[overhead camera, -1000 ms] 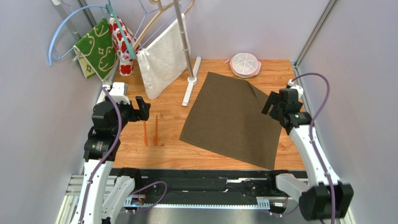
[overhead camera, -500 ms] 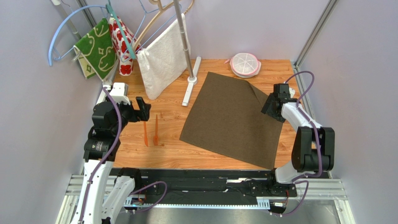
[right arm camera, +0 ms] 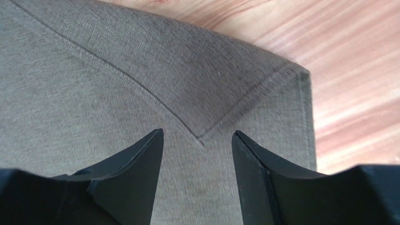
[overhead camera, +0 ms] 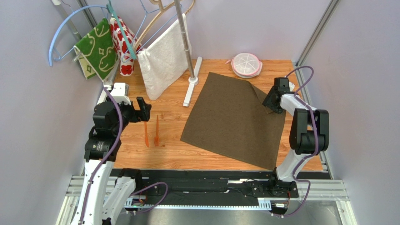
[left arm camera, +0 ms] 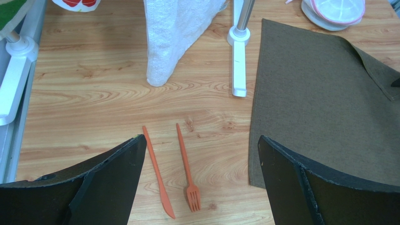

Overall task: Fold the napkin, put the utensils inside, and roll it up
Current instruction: Flatten the napkin out

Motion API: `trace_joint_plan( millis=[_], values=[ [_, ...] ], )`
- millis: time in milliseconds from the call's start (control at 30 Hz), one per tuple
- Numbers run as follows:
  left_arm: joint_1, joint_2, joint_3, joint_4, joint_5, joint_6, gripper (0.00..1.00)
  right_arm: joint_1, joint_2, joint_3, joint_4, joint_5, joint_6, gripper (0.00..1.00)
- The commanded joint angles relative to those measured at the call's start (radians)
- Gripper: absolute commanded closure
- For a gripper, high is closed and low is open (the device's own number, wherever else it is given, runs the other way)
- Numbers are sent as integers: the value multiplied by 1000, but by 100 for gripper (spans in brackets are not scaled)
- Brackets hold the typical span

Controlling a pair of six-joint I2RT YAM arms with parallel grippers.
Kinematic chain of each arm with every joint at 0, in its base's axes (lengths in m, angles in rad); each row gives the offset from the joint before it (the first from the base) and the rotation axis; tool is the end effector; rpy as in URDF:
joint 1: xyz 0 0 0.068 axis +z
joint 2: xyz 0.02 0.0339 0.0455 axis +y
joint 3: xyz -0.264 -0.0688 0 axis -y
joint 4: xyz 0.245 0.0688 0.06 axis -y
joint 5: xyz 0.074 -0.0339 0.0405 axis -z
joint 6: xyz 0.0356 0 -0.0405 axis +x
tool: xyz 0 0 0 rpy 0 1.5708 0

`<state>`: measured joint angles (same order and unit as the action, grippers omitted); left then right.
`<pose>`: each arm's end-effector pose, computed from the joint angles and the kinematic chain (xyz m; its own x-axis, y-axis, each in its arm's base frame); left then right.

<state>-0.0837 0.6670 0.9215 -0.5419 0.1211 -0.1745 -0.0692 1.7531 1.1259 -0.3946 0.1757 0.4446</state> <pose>0.1386 -0.0159 0.3656 -0.3126 -0.1467 -0.9385 0.1464 0.9688 -0.2002 0.3571 -0.0310 0.1849 -0.6999 0.4730 -0.5352 0.5096 0.8557 0.0898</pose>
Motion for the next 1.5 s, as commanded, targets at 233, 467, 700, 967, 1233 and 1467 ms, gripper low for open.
trace_joint_plan(
  millis=[233,467,700,967,1233,1467],
  values=[
    [-1,5,5,13,-14,-5,2,-7,91,87,36,-4,28,46],
    [-1,2,5,11,-29,-3,2,-14,121,123,5,-13,20,58],
    [-1,3,5,10,-31,-3,2,-33,146,155,-1,-51,29,76],
    [-1,5,2,11,-37,-2,2,-106,183,187,26,-210,108,96],
    [-1,9,2,10,-49,1,2,-141,123,126,121,-329,103,94],
    [-1,16,2,10,-44,1,2,-107,36,52,66,-276,25,73]
  ],
)
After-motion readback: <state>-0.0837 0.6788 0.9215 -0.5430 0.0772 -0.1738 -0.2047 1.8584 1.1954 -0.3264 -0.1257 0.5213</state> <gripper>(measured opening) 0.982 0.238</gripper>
